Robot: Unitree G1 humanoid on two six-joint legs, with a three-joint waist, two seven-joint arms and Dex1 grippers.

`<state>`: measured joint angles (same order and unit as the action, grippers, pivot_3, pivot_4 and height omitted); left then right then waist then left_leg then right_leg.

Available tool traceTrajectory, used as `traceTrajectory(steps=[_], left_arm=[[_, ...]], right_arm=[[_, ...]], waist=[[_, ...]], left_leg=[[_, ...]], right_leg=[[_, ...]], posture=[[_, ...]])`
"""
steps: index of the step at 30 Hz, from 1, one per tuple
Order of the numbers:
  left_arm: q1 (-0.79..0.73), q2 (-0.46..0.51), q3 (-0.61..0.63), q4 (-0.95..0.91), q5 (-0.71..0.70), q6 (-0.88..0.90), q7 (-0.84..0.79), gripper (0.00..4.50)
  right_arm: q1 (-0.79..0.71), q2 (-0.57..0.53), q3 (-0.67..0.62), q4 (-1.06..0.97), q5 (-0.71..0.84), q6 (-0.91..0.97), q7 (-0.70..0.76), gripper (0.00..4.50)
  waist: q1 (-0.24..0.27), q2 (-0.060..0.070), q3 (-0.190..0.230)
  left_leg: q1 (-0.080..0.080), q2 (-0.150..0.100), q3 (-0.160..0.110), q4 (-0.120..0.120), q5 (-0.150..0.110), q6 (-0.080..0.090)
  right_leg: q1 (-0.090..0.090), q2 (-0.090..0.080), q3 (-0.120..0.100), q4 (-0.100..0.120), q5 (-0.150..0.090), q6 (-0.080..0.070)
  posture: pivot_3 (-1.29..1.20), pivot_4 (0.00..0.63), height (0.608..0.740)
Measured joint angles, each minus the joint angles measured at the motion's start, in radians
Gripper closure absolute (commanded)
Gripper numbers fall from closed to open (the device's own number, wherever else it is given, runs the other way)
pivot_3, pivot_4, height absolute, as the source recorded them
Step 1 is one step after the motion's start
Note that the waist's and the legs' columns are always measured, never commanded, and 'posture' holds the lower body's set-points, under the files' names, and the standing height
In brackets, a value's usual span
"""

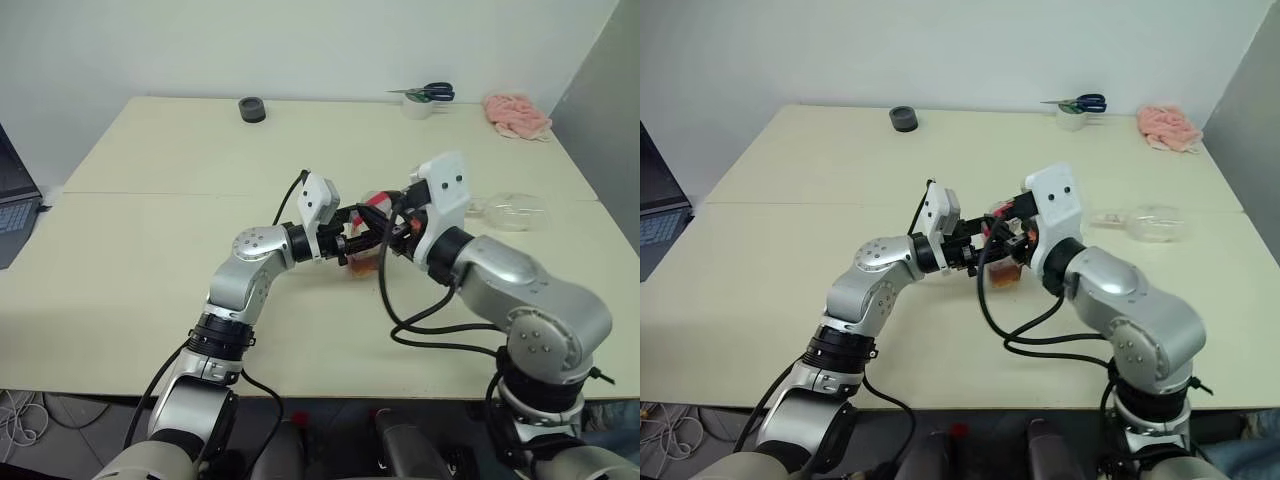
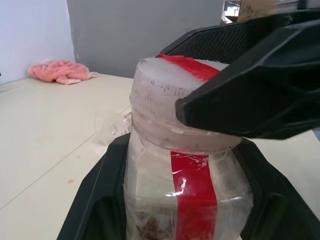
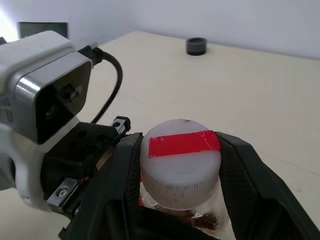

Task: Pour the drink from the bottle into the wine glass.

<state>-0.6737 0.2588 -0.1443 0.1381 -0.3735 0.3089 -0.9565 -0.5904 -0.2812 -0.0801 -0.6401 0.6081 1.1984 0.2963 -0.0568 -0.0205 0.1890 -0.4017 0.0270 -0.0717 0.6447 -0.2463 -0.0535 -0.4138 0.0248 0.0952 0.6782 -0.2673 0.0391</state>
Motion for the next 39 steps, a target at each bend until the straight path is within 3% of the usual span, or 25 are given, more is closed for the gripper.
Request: traceTrajectory(steps=[4,8,11,15,17,22,23,34,39], left_arm=[[0.015,0.002,-0.065,-0.053,-0.018,0.034,-0.08,2.34],[0.014,0.008,-0.08,-0.067,-0.02,0.062,-0.099,2.34],[0.015,0.015,-0.086,-0.091,-0.021,0.085,-0.102,2.34],[0.026,0.023,-0.088,-0.12,-0.021,0.106,-0.102,2.34],[0.031,0.024,-0.088,-0.127,-0.022,0.111,-0.102,2.34],[0.03,0.033,-0.05,-0.121,-0.037,0.115,-0.078,2.34],[0.026,0.032,-0.041,-0.117,-0.037,0.112,-0.071,2.34],[-0.022,0.007,-0.005,-0.027,-0.032,0.06,-0.033,2.34],[-0.033,-0.003,-0.005,-0.01,-0.026,0.05,-0.036,2.34]], right_arm=[[0.059,-0.293,-0.008,0.12,0.057,-0.209,0.445,2.64],[0.019,-0.388,0.063,0.282,0.018,-0.397,0.683,2.64],[0.0,-0.408,0.086,0.357,0.012,-0.475,0.786,2.64],[-0.003,-0.419,0.099,0.375,0.014,-0.509,0.818,2.64],[0.0,-0.418,0.099,0.375,0.022,-0.505,0.817,1.9],[0.011,-0.407,0.079,0.314,0.045,-0.458,0.75,0.16],[0.011,-0.396,0.078,0.292,0.045,-0.447,0.72,0.0],[0.028,-0.15,0.051,0.011,0.019,-0.174,0.088,0.0],[0.026,-0.076,0.053,-0.03,0.005,-0.099,-0.058,0.0]], waist=[[0.005,0.001,0.001],[-0.012,0.001,0.001],[-0.012,0.001,0.001],[-0.011,0.001,0.001],[-0.007,0.001,0.001],[-0.002,0.001,0.001],[-0.002,0.001,0.001],[0.002,0.001,0.001],[0.002,0.001,0.001]], left_leg=[[0.0,-0.002,0.001,0.0,-0.001,0.001],[0.002,0.0,0.002,-0.001,-0.001,0.001],[0.003,0.001,0.001,0.0,-0.001,0.001],[0.002,0.001,0.001,0.001,-0.001,0.001],[0.002,0.001,0.001,0.001,-0.001,0.001],[0.002,0.001,0.001,0.001,-0.001,0.001],[0.002,0.001,0.0,0.001,-0.001,0.001],[0.001,0.0,0.0,0.001,0.0,0.001],[0.001,0.0,0.0,0.001,0.0,0.001]], right_leg=[[0.002,-0.002,0.0,-0.004,-0.001,0.002],[0.002,0.001,0.001,-0.002,-0.001,0.002],[0.002,0.002,0.001,0.0,-0.001,0.002],[0.002,0.001,0.002,0.0,-0.001,0.002],[0.002,0.001,0.001,0.0,-0.001,0.002],[0.002,0.001,0.001,0.0,-0.001,0.002],[0.002,0.001,0.001,0.0,-0.001,0.002],[0.001,0.0,0.001,0.001,-0.001,0.001],[0.001,0.0,0.001,0.001,-0.001,0.001]], posture=[[0.0,0.15,0.74],[0.0,0.15,0.74],[0.0,0.15,0.74],[0.0,0.15,0.74],[0.0,0.15,0.74],[0.0,0.15,0.74],[0.0,0.15,0.74],[0.0,0.15,0.74],[0.0,0.15,0.74]])
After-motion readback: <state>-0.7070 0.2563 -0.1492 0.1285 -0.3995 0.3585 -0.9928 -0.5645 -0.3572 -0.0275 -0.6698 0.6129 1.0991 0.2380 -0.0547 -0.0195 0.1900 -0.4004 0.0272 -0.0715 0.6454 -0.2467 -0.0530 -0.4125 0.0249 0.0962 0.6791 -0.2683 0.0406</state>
